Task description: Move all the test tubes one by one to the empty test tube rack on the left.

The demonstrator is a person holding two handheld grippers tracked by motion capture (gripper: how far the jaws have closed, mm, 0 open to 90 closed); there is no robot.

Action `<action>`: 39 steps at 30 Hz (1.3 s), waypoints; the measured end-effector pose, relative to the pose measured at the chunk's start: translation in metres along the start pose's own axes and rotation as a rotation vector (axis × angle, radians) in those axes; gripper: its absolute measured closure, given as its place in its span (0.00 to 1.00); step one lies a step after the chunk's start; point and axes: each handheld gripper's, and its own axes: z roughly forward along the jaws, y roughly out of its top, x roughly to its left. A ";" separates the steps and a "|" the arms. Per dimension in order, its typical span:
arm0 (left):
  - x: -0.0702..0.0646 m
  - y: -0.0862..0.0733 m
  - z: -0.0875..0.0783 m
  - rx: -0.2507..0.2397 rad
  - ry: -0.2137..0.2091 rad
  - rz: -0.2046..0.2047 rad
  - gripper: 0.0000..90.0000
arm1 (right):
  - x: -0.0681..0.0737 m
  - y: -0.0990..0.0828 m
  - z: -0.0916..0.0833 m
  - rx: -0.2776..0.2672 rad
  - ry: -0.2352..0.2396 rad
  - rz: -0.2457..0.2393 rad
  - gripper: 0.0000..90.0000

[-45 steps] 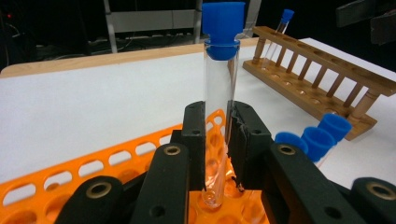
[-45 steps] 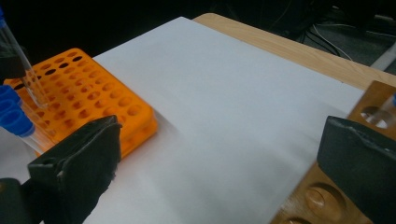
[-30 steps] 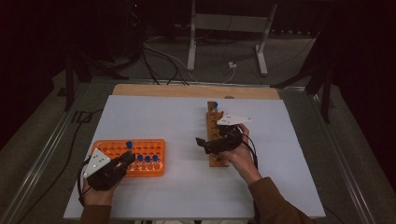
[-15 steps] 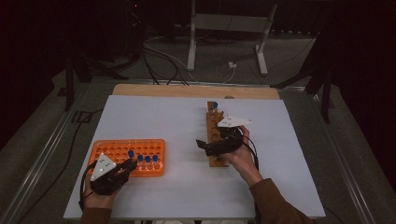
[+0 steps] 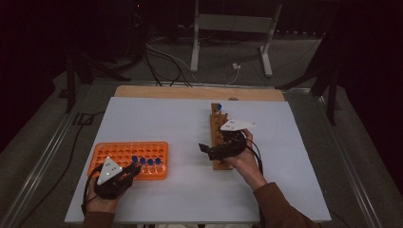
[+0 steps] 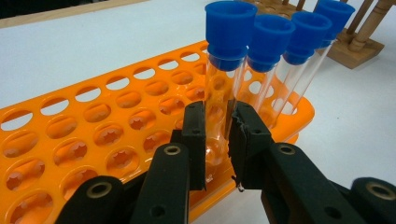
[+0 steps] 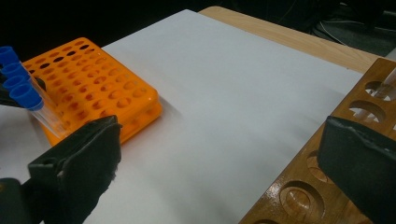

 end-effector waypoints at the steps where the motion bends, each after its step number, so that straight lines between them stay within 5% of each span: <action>1: 0.000 0.000 0.000 0.003 0.002 0.003 0.87 | 0.000 0.000 0.000 0.000 0.001 0.001 0.00; 10: -0.004 -0.002 0.004 0.053 0.019 0.038 0.87 | 0.000 -0.002 0.002 0.004 0.004 0.001 0.00; 23: -0.002 -0.002 0.005 0.047 -0.001 -0.008 0.85 | 0.001 -0.002 0.003 0.003 0.004 -0.001 0.00; 39: 0.005 0.001 -0.011 -0.048 -0.039 -0.038 0.53 | -0.002 0.001 0.001 -0.007 -0.009 0.004 0.00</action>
